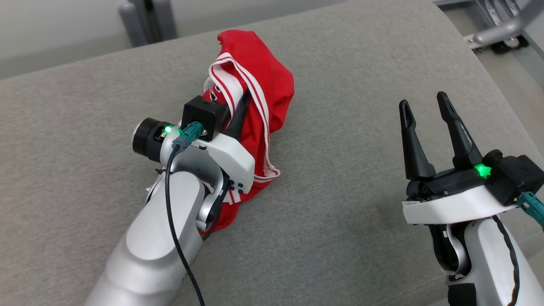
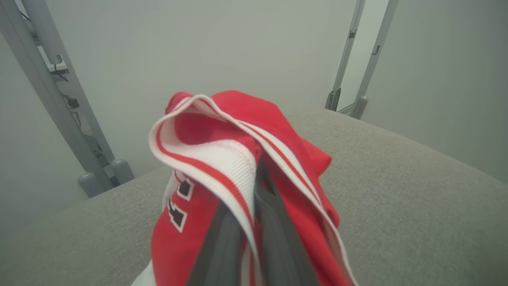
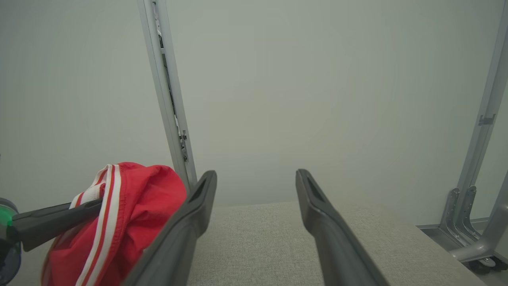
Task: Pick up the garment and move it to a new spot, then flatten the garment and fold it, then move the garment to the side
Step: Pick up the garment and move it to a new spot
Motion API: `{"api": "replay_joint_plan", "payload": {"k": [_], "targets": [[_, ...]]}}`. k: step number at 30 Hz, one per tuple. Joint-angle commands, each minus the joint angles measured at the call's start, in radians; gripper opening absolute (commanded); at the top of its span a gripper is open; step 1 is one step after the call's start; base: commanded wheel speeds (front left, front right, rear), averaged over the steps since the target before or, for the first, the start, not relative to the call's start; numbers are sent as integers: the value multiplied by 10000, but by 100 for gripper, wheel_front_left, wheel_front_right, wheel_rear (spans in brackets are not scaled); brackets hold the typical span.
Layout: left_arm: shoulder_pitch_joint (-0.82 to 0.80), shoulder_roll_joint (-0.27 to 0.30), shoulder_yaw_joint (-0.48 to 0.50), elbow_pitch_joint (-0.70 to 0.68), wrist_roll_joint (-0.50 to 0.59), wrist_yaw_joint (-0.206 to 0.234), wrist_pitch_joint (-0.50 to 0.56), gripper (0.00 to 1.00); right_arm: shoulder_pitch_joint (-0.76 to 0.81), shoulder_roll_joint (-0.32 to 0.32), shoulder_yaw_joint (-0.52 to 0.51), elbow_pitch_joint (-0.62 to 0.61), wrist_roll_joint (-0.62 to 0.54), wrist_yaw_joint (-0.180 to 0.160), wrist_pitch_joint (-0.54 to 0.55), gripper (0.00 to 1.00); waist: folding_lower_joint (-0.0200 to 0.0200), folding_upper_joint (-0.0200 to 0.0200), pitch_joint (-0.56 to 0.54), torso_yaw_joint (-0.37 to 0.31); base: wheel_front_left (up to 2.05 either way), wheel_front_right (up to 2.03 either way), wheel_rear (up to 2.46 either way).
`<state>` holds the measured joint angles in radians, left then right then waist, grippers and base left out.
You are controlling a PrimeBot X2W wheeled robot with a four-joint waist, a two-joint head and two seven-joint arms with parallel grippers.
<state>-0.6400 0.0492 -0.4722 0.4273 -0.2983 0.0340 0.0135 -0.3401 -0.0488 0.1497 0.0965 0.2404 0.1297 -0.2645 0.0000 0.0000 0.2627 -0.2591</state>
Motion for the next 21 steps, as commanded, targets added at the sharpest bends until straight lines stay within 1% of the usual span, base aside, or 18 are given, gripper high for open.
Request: {"api": "replay_joint_plan", "payload": {"k": [1, 3, 4, 5, 6, 9, 12, 16, 21], "targets": [[-375, 68, -111, 336, 60, 209, -303, 0, -113, -36, -20, -19, 103, 19, -27, 100, 0, 0, 540, -567, 0, 0, 0], [-524, 38, -342, 810, -197, 419, -653, 0, -175, -38, -45, 26, 191, 19, -29, 100, 0, 0, 676, -724, 0, 0, 0], [-623, 37, -529, 1042, -325, 511, -763, 14, -216, -37, -32, 40, 237, 19, -27, 100, 0, 0, 739, -789, 0, 0, 0], [-736, 33, -707, 1252, -435, 606, -896, 83, -246, -37, -20, 48, 279, 19, -29, 100, 0, 0, 793, -846, 0, 0, 0], [-836, 39, -892, 1469, -593, 693, -982, 100, -260, -40, -15, 56, 292, 19, -27, 100, 0, 0, 836, -889, 0, 0, 0], [-1062, 38, -1441, 2022, -985, 826, -1179, 100, -287, -41, -23, 67, 318, 19, -27, 100, 0, 0, 918, -938, 0, 0, 0], [-1288, 44, -1781, 2395, -1316, 929, -1450, 100, -276, -40, -116, 91, 306, 19, -27, 100, 0, 0, 902, -843, 0, 0, 0], [-1506, 29, -1961, 2765, -1745, 1029, -1927, 100, -193, -41, -153, 149, 231, 19, -27, 100, 0, 0, 703, -533, 0, 0, 0], [-1664, 39, -1754, 2782, -2084, 1247, -2534, 100, 7, -44, -206, 182, 42, 19, -27, 100, 0, 0, 220, 98, 0, 0, 0]]}}
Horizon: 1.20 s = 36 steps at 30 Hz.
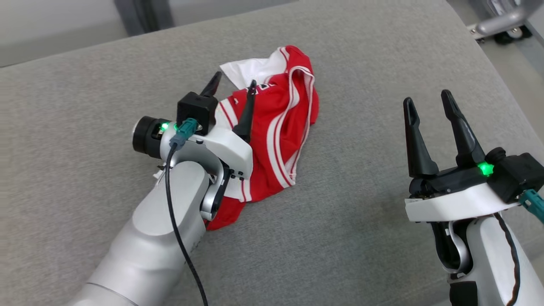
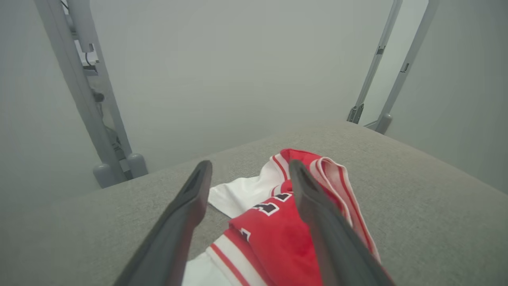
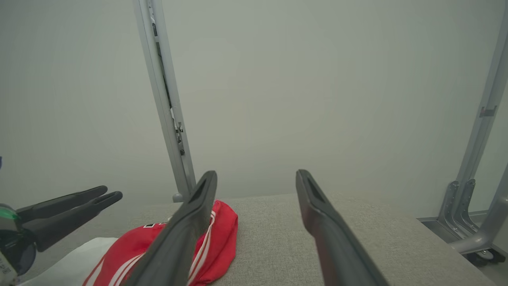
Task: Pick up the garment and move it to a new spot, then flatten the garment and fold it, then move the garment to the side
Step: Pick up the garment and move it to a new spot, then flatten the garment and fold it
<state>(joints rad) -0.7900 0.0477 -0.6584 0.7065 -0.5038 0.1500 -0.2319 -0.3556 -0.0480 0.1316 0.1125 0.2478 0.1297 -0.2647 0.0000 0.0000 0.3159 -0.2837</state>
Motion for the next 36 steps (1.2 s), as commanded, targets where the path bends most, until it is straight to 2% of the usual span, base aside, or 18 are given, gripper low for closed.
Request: {"api": "replay_joint_plan", "payload": {"k": [1, 5, 7, 8, 13, 17, 24, 29, 36], "targets": [[-151, 84, 192, -60, 0, 151, -165, 100, 197, -50, -45, 12, -97, 19, -26, 100, 0, 0, -418, 485, 0, 0, 0], [353, 502, 639, -484, 216, 462, -315, 100, 428, -58, -102, -22, -316, 19, -26, 100, 0, 0, -893, 1114, 0, 0, 0], [996, 912, 1159, -1439, 545, 729, -317, 100, 621, -55, -64, -39, -488, 19, -26, 100, 0, 0, -1225, 1577, 0, 0, 0], [996, 912, 1159, -1439, 545, 729, -317, 100, 621, -55, -64, -39, -488, 19, -26, 100, 0, 0, -1225, 1577, 0, 0, 0], [2874, 1579, 2024, -3089, 978, 1079, -320, 100, 978, -65, -33, 0, -628, 19, -26, 100, 0, 0, -1684, 2186, 0, 0, 0], [4475, 1781, 2661, -4220, 1244, 1298, -322, 100, 1266, -59, -53, 42, -664, 19, -26, 100, 0, 0, -1996, 2554, 0, 0, 0], [6739, 1125, 3609, -5583, 1925, 1529, -317, 100, 1661, -58, -76, 220, -434, 19, -26, 100, 0, 0, -2320, 2977, 0, 0, 0], [7247, 593, 4020, -5877, 2309, 1097, -316, 100, 1760, -62, 66, 363, -570, 19, -25, 100, 0, 0, -2383, 3190, 0, 0, 0], [7032, 304, 4357, -5674, 2676, 526, -317, 100, 1522, -114, 744, 614, -1177, 19, -25, 100, 0, 0, -2175, 3591, 0, 0, 0]]}}
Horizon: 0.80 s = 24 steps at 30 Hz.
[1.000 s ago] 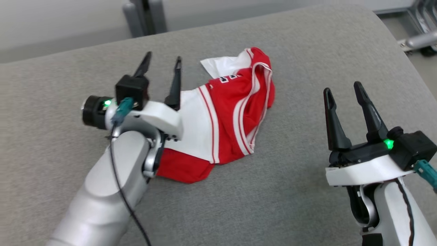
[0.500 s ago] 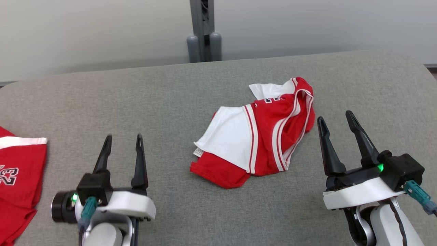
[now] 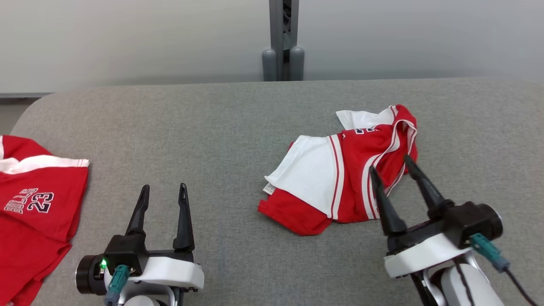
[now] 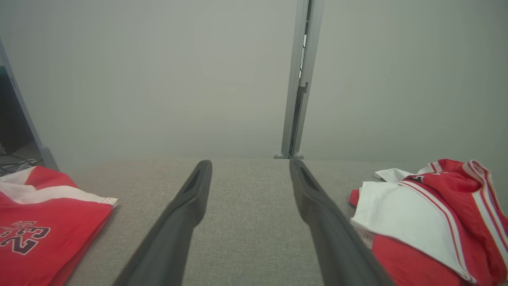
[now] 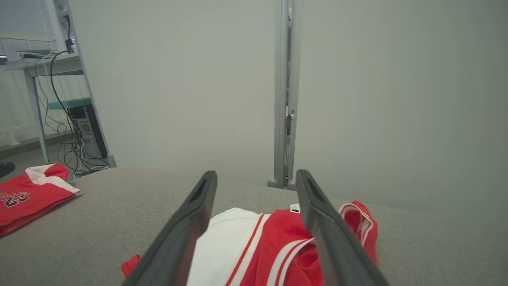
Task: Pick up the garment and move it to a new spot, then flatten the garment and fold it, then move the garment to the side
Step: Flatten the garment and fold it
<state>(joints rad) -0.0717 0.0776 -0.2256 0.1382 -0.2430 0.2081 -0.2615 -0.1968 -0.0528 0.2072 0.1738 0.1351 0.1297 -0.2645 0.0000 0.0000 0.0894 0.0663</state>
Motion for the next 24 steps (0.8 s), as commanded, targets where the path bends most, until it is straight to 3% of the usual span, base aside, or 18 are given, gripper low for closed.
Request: {"api": "replay_joint_plan", "payload": {"k": [1, 8, 24], "targets": [[-191, -39, 40, 41, 105, -97, -21, 100, -175, -105, 162, 102, -168, 19, -29, 100, 0, 0, 157, 168, 0, 0, 0], [-414, -193, -41, 270, 259, -381, -22, 100, -943, -397, 744, 1738, -1128, 18, -29, 100, 0, 0, 689, 773, 0, 0, 0], [-662, -261, -440, 425, -5, -293, -22, 100, -2329, -362, 130, 5344, -1492, 13, 25, 100, 0, 0, 1202, 1513, 0, 0, 0]]}}
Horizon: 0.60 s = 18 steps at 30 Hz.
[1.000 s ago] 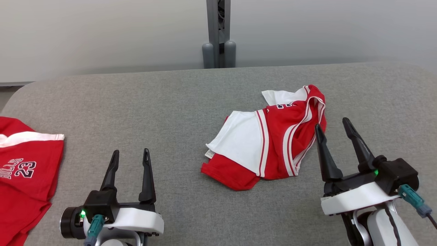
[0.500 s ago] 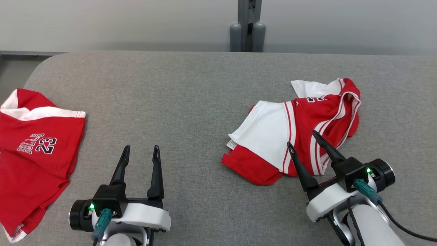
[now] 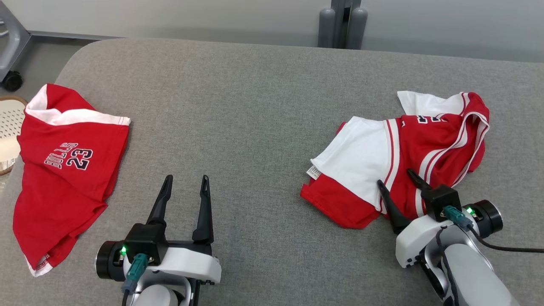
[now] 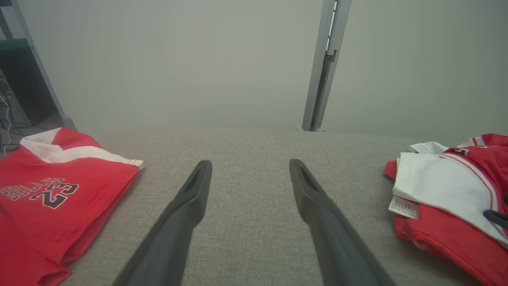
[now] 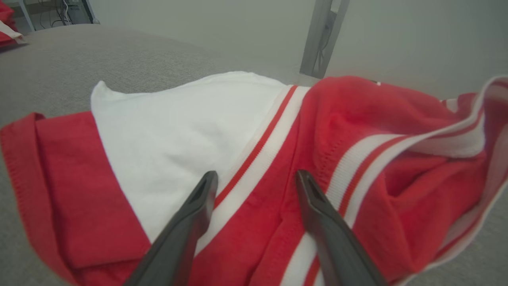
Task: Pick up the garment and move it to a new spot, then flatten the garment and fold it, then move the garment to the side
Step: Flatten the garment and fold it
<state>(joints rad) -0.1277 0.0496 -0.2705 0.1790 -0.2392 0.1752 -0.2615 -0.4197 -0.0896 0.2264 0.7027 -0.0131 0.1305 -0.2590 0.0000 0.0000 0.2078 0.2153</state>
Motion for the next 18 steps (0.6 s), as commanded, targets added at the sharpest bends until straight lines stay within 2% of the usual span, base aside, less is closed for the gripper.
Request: {"api": "replay_joint_plan", "payload": {"k": [1, 2, 3, 10, 18], "targets": [[-115, 23, -15, 14, -61, 51, -22, 100, -140, 27, -124, 190, 44, 5, -34, 90, 0, 0, 28, 40, 0, 0, 0], [-121, 25, -29, 13, -70, 74, -22, 100, -184, 38, -168, 271, 85, 5, -41, 37, 0, 0, 29, 52, 0, 0, 0], [-115, 23, -46, 15, -75, 93, -22, 100, -238, 57, -216, 367, 141, 5, -47, 0, 0, 0, 26, 57, 0, 0, 0], [-14, 22, -50, 66, -74, 131, -22, 100, -279, 205, -207, 240, 406, 5, -95, 0, 0, 0, -166, -106, 0, 0, 0], [68, 23, 20, 113, -106, 84, -22, 100, -466, 291, 681, -1921, 1326, 5, -82, 0, 0, 0, -657, -476, 0, 0, 0]]}}
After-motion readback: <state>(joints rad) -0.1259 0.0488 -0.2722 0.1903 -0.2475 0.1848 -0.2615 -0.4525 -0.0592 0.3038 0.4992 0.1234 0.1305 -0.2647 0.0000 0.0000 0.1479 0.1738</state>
